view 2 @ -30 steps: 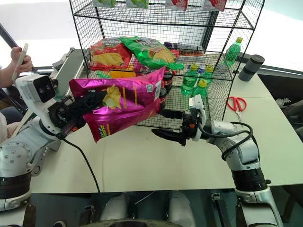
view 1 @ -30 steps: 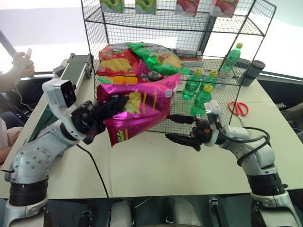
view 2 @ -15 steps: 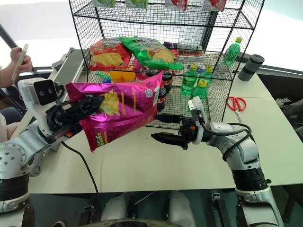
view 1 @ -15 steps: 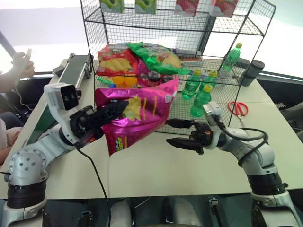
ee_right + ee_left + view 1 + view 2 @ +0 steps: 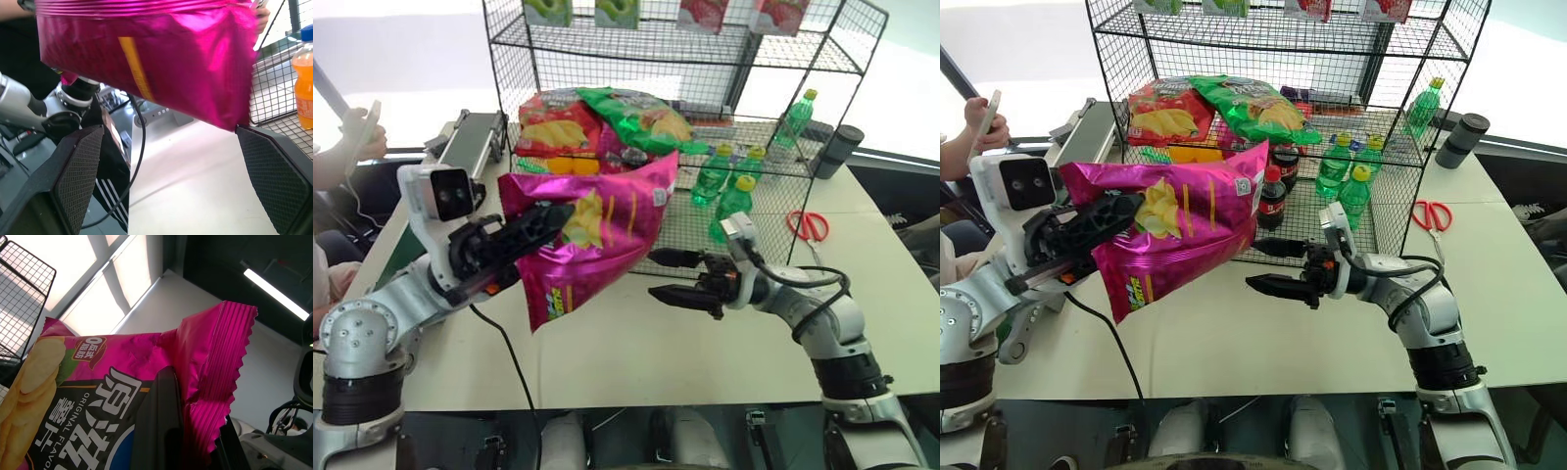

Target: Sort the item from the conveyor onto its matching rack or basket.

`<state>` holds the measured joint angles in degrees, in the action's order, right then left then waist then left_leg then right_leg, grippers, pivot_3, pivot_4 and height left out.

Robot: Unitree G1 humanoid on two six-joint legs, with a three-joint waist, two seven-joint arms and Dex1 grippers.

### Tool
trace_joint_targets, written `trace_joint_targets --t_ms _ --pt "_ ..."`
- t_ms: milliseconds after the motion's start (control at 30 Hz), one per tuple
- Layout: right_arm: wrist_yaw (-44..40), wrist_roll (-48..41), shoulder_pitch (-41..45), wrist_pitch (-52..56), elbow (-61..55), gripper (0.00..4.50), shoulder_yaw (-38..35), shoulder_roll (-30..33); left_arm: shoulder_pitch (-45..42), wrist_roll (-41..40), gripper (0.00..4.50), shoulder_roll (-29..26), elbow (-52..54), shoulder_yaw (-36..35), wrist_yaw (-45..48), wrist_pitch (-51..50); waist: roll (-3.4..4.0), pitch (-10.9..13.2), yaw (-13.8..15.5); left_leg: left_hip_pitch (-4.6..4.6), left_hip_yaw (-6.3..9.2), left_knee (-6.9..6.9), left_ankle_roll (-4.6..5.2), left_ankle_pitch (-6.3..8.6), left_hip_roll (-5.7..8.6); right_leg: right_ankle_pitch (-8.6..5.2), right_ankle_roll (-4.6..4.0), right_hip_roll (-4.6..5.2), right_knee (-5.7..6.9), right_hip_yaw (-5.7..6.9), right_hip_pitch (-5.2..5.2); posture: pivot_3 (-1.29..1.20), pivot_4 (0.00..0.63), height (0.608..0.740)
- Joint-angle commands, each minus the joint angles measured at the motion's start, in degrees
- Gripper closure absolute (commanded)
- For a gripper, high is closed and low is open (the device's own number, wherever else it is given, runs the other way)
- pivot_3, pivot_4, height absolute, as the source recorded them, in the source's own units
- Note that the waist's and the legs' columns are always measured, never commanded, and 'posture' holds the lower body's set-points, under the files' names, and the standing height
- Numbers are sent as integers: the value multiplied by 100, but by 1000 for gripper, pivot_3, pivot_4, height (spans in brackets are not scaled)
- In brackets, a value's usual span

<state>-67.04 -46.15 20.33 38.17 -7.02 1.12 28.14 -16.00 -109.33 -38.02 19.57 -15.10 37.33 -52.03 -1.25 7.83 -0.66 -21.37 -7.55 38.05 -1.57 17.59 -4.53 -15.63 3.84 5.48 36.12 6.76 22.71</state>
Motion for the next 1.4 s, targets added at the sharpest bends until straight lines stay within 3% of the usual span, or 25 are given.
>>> trace_joint_targets --t_ms 33,267,500,567,600,700,900,1200,1400 --pt "-32 -502 94 350 -215 0 -237 5 -81 -358 4435 23 -7 -156 -25 -113 1 0 -6 1 0 0 3 2 0 0 0 0 0 0 0 0 150 726" --pt "-91 -1038 94 907 -701 0 -113 6 -78 -367 4435 291 -71 -85 -143 -271 0 0 3 -1 1 0 5 3 0 0 0 -1 -1 0 0 0 150 726" --pt "339 -642 -12 736 -672 0 215 -301 -231 -367 4435 696 -104 -95 -352 -314 -1 -1 2 -1 1 0 7 4 1 0 0 0 -1 0 0 0 150 726" --pt "408 -613 -33 718 -712 521 219 -349 -243 -367 4500 689 -102 -101 -389 -330 -1 -1 1 -2 1 0 4 2 2 0 0 0 -1 0 0 0 150 726" --pt "379 -619 -60 714 -722 521 194 -323 -238 -367 4500 648 -102 -114 -404 -340 -1 -1 3 -2 1 0 3 2 2 0 0 0 -1 0 0 0 150 726" --pt "356 -626 -126 690 -738 1559 71 -184 -254 -367 4500 624 -196 -224 -380 -412 -1 0 3 -2 2 0 4 2 2 0 0 0 -2 1 0 0 150 726" --pt "270 -1348 -203 1175 -767 1559 -483 142 -290 -367 4500 627 -372 -341 -224 -732 -2 -1 8 -3 2 0 19 11 3 0 -1 1 -5 1 -1 0 150 726" --pt "369 -1700 -33 1492 -1013 1559 -270 -90 -469 -367 4500 887 -675 -277 -137 -1055 -2 0 2 -3 3 -3 21 12 2 -1 -1 0 -4 1 1 0 150 726" --pt "610 -2290 97 1775 -1010 1559 -459 -176 -277 -367 4500 726 -915 -306 -99 -1292 -2 0 2 -3 4 -3 21 12 2 -1 -1 1 -5 1 1 0 150 726"
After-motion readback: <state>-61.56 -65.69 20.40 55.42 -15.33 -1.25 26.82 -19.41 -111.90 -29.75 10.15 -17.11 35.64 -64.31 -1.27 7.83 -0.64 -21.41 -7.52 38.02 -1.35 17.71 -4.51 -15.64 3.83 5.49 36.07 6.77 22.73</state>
